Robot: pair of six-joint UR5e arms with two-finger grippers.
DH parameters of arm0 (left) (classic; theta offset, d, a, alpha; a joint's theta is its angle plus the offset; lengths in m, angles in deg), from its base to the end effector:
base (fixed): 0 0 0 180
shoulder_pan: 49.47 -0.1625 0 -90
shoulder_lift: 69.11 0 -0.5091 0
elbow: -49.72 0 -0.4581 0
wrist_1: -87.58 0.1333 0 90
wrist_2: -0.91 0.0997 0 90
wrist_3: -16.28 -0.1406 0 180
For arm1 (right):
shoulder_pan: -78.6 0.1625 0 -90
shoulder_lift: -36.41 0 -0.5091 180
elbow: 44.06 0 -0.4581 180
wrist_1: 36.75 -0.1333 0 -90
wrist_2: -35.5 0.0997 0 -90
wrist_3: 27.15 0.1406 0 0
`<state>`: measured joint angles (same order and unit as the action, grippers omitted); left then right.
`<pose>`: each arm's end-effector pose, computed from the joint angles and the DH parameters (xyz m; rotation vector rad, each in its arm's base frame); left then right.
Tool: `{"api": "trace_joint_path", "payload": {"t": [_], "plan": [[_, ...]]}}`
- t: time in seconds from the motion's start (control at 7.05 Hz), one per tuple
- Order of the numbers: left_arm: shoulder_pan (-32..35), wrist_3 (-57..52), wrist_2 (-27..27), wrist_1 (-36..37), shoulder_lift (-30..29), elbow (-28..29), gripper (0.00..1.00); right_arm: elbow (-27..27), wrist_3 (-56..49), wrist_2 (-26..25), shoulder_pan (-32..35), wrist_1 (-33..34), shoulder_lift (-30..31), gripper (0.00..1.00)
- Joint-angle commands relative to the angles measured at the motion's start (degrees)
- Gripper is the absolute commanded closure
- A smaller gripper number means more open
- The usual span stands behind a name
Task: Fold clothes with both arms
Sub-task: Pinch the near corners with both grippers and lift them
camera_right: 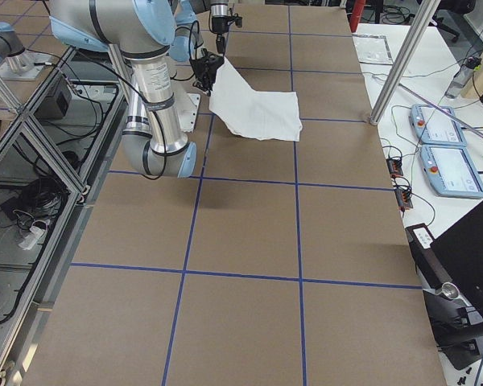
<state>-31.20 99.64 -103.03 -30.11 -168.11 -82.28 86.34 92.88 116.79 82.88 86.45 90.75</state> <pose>0.4638 -0.2578 0.2383 0.0956 1.3760 -0.0027 -0.5616 -0.1971 0.1656 -0.0256 -0.7733 0.6261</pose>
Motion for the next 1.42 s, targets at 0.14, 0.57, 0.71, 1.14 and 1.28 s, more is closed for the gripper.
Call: {"api": "trace_joint_path", "payload": {"t": [0.14, 0.57, 0.71, 1.14, 1.28], "plan": [[0.2, -0.2, -1.4, 5.8, -3.2, 2.8, 1.0, -3.4, -3.6, -5.0, 1.3, -1.7, -0.8, 1.0], [8.7, -7.9, -1.3, 6.4, -8.0, 11.2, 1.0, -15.3, -8.0, -4.6, 9.1, -12.5, -4.1, 1.0], [11.9, -10.2, -1.4, 6.5, -12.6, 17.3, 1.0, -18.9, -10.1, -4.6, 11.3, -15.9, -5.0, 1.0], [18.7, -15.8, -1.4, 5.7, -19.2, 31.1, 1.0, -30.5, -15.2, -2.6, 17.8, -23.7, -7.6, 1.0], [19.2, -16.5, -1.0, 5.6, -21.4, 35.6, 1.0, -36.6, -16.0, -1.8, 19.3, -27.6, -9.8, 1.0]]}}
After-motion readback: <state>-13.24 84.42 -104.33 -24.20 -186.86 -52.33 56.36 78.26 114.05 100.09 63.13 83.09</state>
